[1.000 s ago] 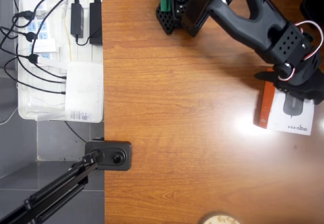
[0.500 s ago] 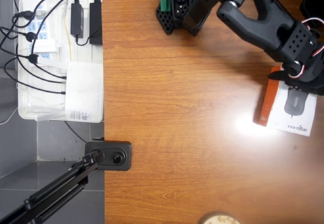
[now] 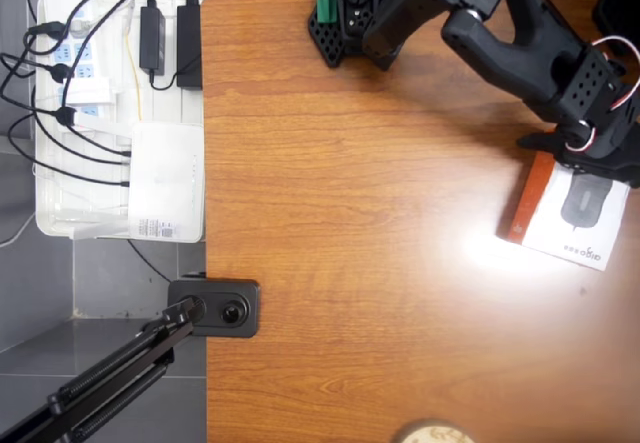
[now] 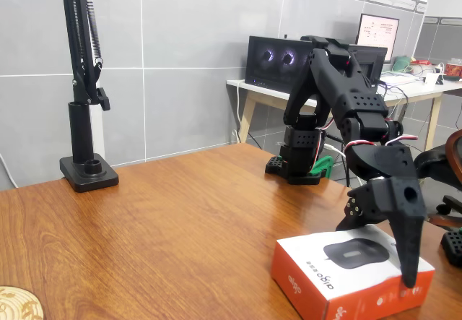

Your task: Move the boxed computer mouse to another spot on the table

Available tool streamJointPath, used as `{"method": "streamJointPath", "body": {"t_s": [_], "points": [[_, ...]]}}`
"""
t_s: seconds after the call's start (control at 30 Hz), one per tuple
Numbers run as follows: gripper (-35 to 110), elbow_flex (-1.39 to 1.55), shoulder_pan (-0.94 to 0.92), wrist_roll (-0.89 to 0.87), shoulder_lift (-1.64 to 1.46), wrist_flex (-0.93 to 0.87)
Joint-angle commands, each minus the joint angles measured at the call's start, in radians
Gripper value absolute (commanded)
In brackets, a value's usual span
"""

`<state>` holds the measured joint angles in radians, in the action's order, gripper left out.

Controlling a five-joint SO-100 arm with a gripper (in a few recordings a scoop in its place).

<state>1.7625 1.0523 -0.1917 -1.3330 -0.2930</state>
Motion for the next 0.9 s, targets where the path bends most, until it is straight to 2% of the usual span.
{"method": "streamJointPath", "body": {"t_s": [0.0,0.07,0.13,0.17,0.23,0.27,0.63,0.7,0.8,0.87], "points": [[101,0.005,0.006,0.009,0.02,-0.003],[89,0.003,0.005,0.011,0.028,-0.012],[65,-0.009,0.002,0.011,0.023,-0.058],[52,-0.009,-0.002,0.011,0.02,-0.071],[9,-0.034,-0.006,-0.005,0.008,-0.153],[2,-0.054,-0.008,-0.008,0.008,-0.19],[0,-0.169,-0.035,0.012,-0.008,-0.259],[0,-0.156,-0.067,0.023,-0.025,-0.206],[0,-0.089,-0.115,0.015,-0.077,-0.008],[0,-0.1,-0.164,0.015,-0.11,-0.002]]}}
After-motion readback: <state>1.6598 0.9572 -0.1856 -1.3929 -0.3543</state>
